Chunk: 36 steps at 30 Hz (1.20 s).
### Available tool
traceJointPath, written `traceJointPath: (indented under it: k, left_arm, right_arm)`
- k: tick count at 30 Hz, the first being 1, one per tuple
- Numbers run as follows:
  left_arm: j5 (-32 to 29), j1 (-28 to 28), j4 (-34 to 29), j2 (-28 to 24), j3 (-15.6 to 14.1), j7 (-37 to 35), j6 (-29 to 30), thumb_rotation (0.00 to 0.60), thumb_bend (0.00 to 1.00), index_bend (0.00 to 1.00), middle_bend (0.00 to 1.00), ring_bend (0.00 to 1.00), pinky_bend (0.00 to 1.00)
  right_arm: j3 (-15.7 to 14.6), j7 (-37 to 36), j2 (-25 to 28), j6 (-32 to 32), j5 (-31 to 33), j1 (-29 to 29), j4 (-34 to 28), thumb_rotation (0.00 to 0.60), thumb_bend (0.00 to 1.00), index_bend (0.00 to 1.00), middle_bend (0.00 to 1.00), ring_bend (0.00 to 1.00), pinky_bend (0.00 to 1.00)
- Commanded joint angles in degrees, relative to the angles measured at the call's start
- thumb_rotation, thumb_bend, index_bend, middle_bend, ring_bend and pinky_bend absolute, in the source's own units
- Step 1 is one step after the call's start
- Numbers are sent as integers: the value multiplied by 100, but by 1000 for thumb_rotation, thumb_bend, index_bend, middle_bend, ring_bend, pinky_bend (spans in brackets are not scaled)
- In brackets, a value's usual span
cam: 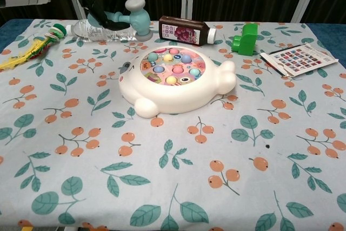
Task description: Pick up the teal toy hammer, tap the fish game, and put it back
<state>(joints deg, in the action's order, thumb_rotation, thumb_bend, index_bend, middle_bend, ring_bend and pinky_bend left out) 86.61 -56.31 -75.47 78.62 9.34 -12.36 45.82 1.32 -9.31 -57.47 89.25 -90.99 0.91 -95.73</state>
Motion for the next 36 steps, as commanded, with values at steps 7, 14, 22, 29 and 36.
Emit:
traceJointPath:
  k: [7, 14, 22, 29, 36]
  left_arm:
    - [-447, -400, -3, 233, 97, 418, -647, 600, 535, 648, 579, 483, 475]
    - [-892, -661, 206, 382, 170, 770, -1104, 600, 537, 649, 582, 483, 486]
    - [-1277, -749, 384, 366, 156, 1052, -1316, 600, 539, 651, 582, 483, 485]
    - [-1474, -804, 555, 593, 59, 1306, -1407, 600, 539, 656, 582, 483, 486]
    - [-1708, -856, 543, 590, 96, 1491, -1426, 600, 539, 657, 582, 483, 486]
  right_arm:
    - [-23, -40, -13, 54, -35, -44, 41, 600, 218, 0, 135, 0, 0]
    - [-31, -38, -4, 71, -39, -65, 38, 600, 218, 0, 135, 0, 0]
    - [-31, -54, -7, 76, -19, -86, 49, 600, 217, 0, 135, 0, 0]
    - [-40, -51, -28, 57, -9, -95, 54, 600, 218, 0, 135, 0, 0]
    - [-42, -75, -39, 119, 1, -144, 80, 600, 218, 0, 135, 0, 0]
